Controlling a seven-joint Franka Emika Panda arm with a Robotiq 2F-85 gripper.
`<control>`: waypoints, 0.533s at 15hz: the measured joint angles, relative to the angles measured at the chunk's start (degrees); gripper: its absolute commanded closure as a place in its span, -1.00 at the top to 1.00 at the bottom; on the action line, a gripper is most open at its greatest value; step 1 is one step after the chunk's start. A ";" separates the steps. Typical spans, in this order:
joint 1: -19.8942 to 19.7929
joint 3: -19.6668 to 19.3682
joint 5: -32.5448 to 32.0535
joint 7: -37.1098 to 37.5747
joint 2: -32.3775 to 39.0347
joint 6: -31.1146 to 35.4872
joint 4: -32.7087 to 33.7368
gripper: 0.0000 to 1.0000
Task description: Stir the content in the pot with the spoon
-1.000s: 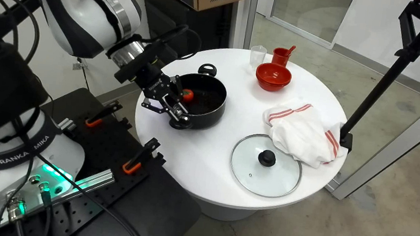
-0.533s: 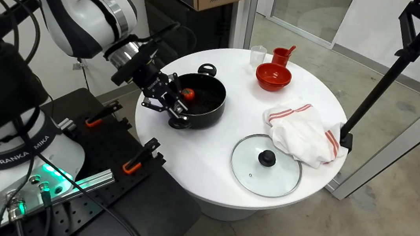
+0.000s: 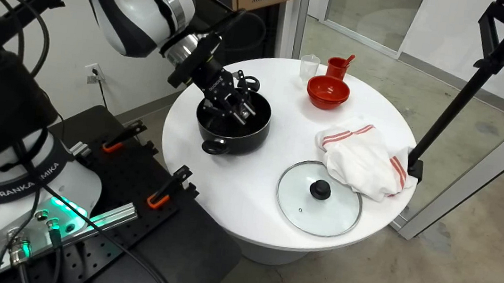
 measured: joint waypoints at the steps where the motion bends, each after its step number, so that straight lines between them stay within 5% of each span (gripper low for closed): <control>1: -0.37 -0.34 0.00 -0.01 0.29 -0.07 0.81 -0.85; 8: -2.12 -1.05 0.01 -0.29 0.91 -0.08 2.68 -0.85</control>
